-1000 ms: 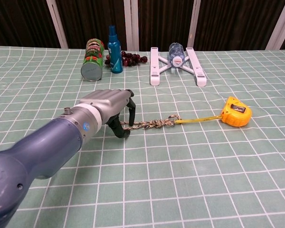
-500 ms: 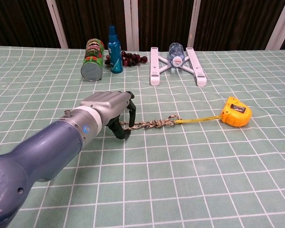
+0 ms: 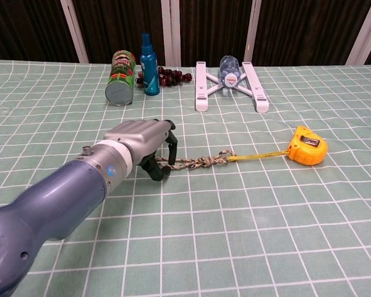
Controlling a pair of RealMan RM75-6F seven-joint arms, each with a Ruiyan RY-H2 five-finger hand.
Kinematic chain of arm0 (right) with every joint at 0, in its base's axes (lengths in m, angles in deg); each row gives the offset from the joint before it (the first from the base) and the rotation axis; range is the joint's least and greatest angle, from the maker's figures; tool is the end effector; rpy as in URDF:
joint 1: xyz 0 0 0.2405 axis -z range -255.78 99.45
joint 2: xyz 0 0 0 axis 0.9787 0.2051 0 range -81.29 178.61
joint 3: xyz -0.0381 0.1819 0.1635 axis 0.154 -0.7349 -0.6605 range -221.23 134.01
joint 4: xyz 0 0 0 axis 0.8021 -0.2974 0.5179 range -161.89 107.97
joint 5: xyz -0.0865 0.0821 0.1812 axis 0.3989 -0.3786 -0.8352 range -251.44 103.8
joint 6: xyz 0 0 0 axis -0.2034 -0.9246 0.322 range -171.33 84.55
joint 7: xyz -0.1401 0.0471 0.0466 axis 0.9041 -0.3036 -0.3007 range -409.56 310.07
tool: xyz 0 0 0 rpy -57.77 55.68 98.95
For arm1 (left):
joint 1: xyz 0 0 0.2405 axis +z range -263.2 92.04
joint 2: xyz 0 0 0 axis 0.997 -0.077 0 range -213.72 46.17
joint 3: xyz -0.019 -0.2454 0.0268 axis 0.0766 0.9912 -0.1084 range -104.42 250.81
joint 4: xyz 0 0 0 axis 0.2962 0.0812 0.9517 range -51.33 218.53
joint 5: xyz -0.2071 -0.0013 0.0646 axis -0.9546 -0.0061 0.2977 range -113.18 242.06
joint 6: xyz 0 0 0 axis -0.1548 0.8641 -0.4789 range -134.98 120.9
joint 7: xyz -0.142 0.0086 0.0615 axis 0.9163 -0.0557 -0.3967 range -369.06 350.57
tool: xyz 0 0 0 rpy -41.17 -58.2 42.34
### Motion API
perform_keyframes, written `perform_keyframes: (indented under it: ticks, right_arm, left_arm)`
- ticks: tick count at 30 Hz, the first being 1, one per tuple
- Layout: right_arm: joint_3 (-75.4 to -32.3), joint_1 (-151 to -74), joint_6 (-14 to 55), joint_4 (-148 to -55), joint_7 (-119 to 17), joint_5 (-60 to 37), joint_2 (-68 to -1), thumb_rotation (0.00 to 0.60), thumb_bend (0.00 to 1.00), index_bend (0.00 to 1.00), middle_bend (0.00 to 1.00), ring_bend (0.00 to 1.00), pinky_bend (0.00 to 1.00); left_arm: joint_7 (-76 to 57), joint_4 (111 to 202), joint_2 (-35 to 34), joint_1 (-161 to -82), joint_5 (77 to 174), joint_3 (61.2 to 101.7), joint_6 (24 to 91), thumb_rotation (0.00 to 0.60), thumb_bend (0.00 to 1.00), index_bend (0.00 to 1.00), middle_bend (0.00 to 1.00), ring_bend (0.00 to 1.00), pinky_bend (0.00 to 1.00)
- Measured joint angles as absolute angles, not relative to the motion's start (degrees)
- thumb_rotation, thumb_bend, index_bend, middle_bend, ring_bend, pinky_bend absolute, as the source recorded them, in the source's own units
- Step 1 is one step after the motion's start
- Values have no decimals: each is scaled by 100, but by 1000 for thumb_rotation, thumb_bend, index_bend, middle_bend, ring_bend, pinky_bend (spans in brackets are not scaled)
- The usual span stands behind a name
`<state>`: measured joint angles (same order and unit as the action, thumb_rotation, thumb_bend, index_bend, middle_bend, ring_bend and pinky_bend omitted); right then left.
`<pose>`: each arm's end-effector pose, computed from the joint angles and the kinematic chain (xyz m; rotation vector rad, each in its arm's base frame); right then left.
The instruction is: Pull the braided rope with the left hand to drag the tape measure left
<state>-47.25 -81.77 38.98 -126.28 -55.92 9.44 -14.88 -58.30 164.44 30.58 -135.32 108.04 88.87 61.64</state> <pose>-0.2932 -0.1860 0.1382 1.2784 -1.1304 1.0142 -0.0491 0.3120 -0.1197 -1.7870 -0.9640 -0.8076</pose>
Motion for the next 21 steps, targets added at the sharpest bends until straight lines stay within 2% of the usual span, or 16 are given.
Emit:
perform_keyframes:
  ticks: [12,21]
  right_arm:
    - [-4732,-8174,3903,-12620,-5596,931,-1486,600,269,0,0,0,0]
    - [-4718,-8167,3940,-12614,-5544,992,-1496,600,268,0,0,0,0]
  left_arm:
    - [-5680,16826,2686,-13376,11112,8853,6358,600,558,548,48,0,0]
    - [-5521,17629,1785,-13046,11433,8795,6648,600,558,550,48,0,0]
